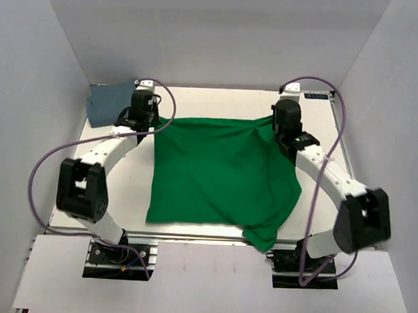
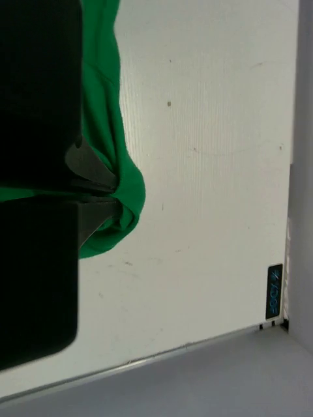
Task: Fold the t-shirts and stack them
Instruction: Flatten out the tshirt
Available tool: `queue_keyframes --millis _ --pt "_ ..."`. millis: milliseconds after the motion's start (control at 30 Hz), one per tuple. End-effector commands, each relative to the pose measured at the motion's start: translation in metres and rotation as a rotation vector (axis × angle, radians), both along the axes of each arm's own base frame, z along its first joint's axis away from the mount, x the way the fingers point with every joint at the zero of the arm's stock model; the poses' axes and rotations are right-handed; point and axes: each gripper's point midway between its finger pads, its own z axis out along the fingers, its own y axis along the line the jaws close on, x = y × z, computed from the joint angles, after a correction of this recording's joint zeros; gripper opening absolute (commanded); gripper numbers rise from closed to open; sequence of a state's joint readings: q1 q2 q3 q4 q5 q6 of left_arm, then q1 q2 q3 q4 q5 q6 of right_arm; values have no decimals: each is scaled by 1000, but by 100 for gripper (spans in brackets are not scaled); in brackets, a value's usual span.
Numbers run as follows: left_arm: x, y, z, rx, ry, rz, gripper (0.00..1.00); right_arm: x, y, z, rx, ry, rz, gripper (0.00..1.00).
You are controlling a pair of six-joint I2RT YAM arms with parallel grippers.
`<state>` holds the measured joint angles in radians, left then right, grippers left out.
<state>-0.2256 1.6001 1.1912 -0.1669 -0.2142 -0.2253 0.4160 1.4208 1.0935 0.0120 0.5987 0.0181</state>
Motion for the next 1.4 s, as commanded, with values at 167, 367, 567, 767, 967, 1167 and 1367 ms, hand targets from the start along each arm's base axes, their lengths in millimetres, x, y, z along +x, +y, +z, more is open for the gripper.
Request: queue_keyframes --millis 167,367,567,767,967,1167,1367 --pt "90 1 -3 -10 -96 38 0 85 7 -9 107 -18 68 0" --pt "138 -11 -27 -52 -126 -15 0 129 6 -50 141 63 121 0" --pt "194 -16 -32 -94 -202 7 0 181 8 -61 207 21 165 0" --pt "234 5 -62 -136 -186 157 19 255 3 -64 226 -97 168 41" --pt "232 -12 -37 -208 -224 45 100 251 3 -35 245 -84 215 90" --pt "200 -17 1 -214 -165 -3 100 177 6 -17 293 32 240 90" --pt "100 -17 -1 -179 24 -14 100 62 10 -43 426 226 234 90"
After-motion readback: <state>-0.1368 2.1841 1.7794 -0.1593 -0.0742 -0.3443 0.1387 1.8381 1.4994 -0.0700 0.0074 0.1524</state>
